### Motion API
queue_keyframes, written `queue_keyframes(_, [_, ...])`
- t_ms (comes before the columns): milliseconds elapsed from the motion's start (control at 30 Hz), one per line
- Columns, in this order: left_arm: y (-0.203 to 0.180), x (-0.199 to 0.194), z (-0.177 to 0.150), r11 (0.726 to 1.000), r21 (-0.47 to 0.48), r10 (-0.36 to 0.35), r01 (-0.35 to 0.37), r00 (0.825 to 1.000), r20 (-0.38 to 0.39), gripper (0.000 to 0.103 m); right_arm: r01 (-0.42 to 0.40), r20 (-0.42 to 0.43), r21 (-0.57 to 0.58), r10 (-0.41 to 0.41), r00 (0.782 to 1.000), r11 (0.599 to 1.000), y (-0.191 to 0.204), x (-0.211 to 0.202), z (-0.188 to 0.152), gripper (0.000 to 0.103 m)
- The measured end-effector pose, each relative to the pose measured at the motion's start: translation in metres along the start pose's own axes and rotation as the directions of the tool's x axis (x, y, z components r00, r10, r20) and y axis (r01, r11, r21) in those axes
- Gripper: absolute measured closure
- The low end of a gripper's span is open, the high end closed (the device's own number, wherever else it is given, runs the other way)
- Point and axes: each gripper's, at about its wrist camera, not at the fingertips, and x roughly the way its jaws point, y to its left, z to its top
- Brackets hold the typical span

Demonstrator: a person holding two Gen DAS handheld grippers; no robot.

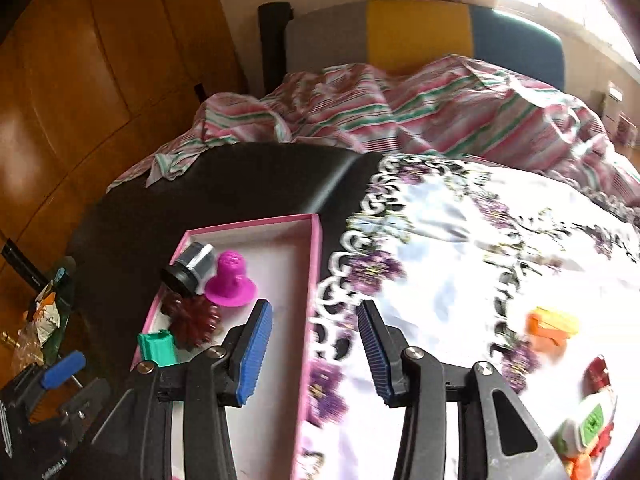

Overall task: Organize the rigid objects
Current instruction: 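Lift the right tool from the tray and move it to the toy pile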

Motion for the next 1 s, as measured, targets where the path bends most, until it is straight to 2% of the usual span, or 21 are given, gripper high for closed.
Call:
queue_keyframes(267, [-0.027,0.001,0.002,0.997,0.069,-0.032,0.033,0.999,-0.006,0.049,0.069,0.025,0.080,-0.072,0.997,0.994,-0.053,-0.030,-0.016,0.058])
queue_keyframes(533, [-0.058,0.005,0.006,0.987,0.142,-0.067,0.069,0.998,-0.021,0.048,0.176,0.042,0.192,-0.188,0.981,0.966,-0.127,-0.060,-0.024,0.058])
queue_keyframes(633, [-0.072,0.008,0.009,0.981,0.174,-0.082,0.085,0.996,-0.024,0.049,0.243,0.056,0.264,-0.267,0.962,0.933,-0.164,-0.073,-0.030,0.057])
queue_keyframes(733, [-0.086,0.011,0.013,0.974,0.202,-0.094,0.098,0.995,-0.026,0.049,0.311,0.057,0.386,-0.359,0.932,0.869,-0.206,-0.081,-0.043,0.057])
queue_keyframes(867, [-0.110,0.019,0.019,0.964,0.233,-0.123,0.129,0.992,-0.042,0.048,0.312,0.026,0.543,-0.386,0.922,0.780,-0.245,-0.089,-0.059,0.057])
queue_keyframes(933, [-0.120,0.023,0.022,0.958,0.245,-0.138,0.146,0.989,-0.051,0.049,0.312,0.047,0.573,-0.411,0.910,0.758,-0.252,-0.098,-0.061,0.057])
queue_keyframes(1000, [-0.133,0.029,0.025,0.951,0.259,-0.155,0.167,0.986,-0.069,0.048,0.305,0.046,0.589,-0.408,0.912,0.748,-0.254,-0.100,-0.063,0.057])
